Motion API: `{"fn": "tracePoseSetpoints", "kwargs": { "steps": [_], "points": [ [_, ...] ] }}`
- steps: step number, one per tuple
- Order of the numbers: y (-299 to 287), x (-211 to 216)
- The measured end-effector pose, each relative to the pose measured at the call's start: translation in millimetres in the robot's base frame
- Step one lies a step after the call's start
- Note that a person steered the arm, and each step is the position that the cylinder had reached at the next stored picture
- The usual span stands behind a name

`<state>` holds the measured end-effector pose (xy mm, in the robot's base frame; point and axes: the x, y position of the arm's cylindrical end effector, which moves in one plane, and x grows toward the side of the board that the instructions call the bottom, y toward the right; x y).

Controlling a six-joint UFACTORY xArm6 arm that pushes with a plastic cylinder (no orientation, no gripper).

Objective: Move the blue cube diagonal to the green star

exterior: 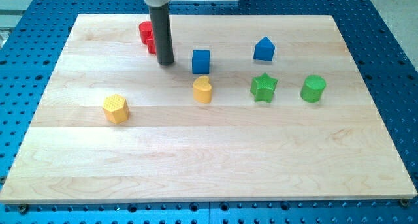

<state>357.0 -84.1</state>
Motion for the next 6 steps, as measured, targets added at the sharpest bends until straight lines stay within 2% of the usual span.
{"fn": "tracePoseSetpoints", "kwargs": {
  "steps": [1, 2, 3, 5, 6],
  "points": [
    [6.3, 33.7],
    [27.8, 38.9],
    [48.6, 37.1],
    [59.7, 5.7],
    [90.1, 24.6]
  ]
}}
